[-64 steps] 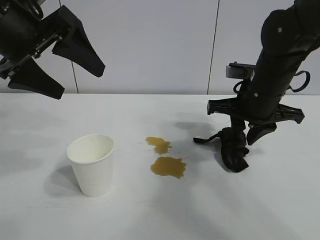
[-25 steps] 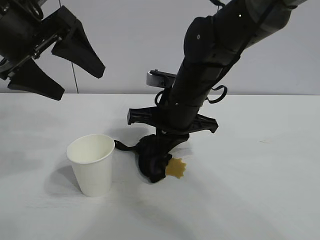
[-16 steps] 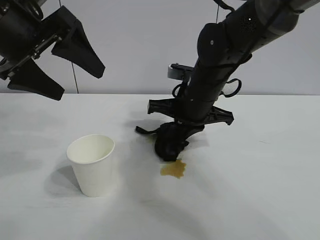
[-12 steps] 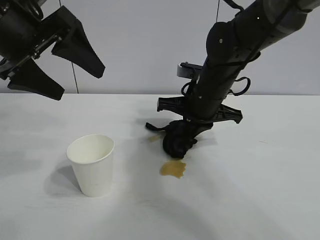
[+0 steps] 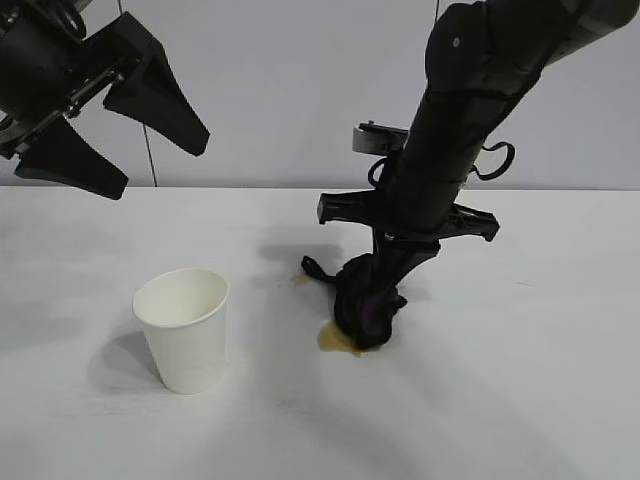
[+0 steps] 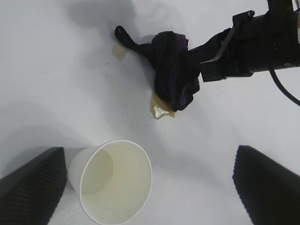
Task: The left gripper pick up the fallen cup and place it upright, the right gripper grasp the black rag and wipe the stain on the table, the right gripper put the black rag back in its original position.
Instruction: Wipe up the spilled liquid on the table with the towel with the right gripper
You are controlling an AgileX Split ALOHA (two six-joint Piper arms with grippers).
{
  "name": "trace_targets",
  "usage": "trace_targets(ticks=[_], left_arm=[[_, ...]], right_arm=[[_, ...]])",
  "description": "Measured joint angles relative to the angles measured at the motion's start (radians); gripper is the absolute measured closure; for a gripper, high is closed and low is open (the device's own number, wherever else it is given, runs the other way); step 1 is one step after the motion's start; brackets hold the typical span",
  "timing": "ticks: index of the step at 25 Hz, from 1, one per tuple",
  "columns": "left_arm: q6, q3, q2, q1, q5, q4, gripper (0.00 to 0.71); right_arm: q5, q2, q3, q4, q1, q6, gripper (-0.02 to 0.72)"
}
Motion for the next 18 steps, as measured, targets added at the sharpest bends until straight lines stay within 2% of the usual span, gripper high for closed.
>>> trace_targets(ticks=[8, 14, 18], left_arm=[[0.000, 0.000, 0.000, 0.000, -0.001, 0.000, 0.017], [0.000, 0.000, 0.000, 0.000, -0.003, 0.000, 0.017], [0.000, 0.000, 0.000, 0.000, -0.005, 0.000, 0.017]], right_arm=[[-0.139, 0.039, 0.000, -0.012, 0.019, 0.062, 0.663], [-0.137, 0.146, -0.174, -0.025, 0.019, 0.093, 0.663], [-0.117, 0.176, -0.238, -0.083, 0.004, 0.182, 0.663]])
